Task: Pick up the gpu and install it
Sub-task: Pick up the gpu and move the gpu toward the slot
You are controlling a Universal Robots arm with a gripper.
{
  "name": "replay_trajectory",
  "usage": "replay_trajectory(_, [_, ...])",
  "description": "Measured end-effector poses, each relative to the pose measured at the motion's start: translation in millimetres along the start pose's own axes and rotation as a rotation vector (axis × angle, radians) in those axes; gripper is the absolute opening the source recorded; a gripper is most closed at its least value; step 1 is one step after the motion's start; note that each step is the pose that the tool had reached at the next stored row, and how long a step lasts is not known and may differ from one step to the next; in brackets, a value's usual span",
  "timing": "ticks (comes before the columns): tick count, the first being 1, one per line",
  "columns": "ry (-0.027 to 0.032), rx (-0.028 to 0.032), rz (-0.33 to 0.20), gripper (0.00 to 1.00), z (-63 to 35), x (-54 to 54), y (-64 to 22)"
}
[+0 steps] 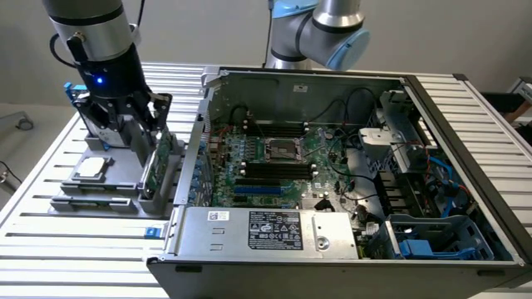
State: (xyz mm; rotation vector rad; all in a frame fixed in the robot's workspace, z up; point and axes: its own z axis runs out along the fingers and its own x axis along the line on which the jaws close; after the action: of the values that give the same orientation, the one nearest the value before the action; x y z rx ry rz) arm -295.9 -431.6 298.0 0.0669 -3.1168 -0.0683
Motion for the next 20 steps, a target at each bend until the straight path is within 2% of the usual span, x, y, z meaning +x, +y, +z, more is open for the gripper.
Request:
replay_trajectory(11, [-0.0032, 0.0, 0.0, 0.48, 20.0, -0.5, -0.9])
replay_trajectory(20, [-0.0035, 0.0002, 0.0, 0.48, 36.2, -3.5, -1.0])
